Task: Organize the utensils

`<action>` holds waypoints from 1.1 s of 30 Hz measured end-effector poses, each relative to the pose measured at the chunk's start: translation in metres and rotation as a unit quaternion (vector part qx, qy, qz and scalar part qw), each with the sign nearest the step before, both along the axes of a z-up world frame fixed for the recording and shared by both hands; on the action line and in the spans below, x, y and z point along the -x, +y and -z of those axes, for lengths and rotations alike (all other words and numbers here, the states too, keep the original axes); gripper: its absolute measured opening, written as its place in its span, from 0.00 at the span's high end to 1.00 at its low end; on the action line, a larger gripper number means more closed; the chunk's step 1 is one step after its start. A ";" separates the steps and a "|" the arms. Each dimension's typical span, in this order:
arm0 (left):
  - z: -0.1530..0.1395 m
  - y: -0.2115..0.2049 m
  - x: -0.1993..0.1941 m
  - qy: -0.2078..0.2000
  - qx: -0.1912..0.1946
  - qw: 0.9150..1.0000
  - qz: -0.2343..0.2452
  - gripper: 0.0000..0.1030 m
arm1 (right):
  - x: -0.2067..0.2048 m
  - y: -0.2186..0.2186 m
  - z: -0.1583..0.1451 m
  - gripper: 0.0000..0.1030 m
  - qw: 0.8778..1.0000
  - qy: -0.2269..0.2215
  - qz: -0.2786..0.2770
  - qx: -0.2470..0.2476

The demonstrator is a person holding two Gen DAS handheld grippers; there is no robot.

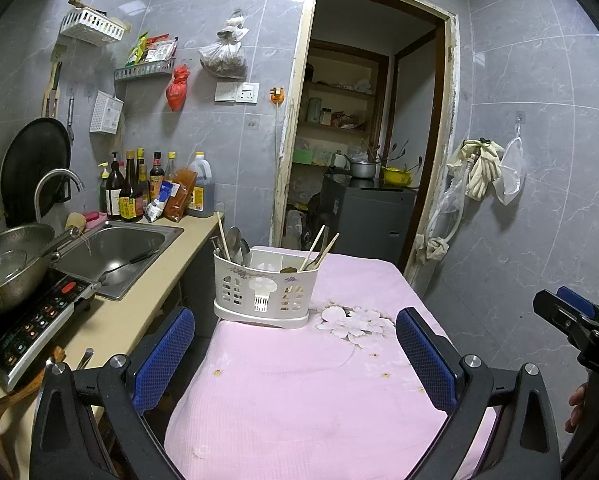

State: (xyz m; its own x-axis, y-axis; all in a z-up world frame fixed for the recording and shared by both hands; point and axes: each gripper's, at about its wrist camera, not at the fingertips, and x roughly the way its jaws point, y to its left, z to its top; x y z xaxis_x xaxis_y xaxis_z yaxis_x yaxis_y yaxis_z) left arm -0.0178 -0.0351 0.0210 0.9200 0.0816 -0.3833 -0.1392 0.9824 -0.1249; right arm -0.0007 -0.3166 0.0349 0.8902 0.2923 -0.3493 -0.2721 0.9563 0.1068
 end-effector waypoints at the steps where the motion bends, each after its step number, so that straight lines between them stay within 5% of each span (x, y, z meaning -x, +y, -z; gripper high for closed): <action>1: 0.000 0.001 -0.001 0.000 0.000 1.000 0.001 0.01 | 0.000 0.000 0.001 0.02 1.000 0.000 0.000 0.000; 33: -0.001 0.003 -0.001 0.001 0.001 1.000 0.001 0.01 | -0.002 0.000 -0.001 0.02 1.000 0.001 0.000 0.002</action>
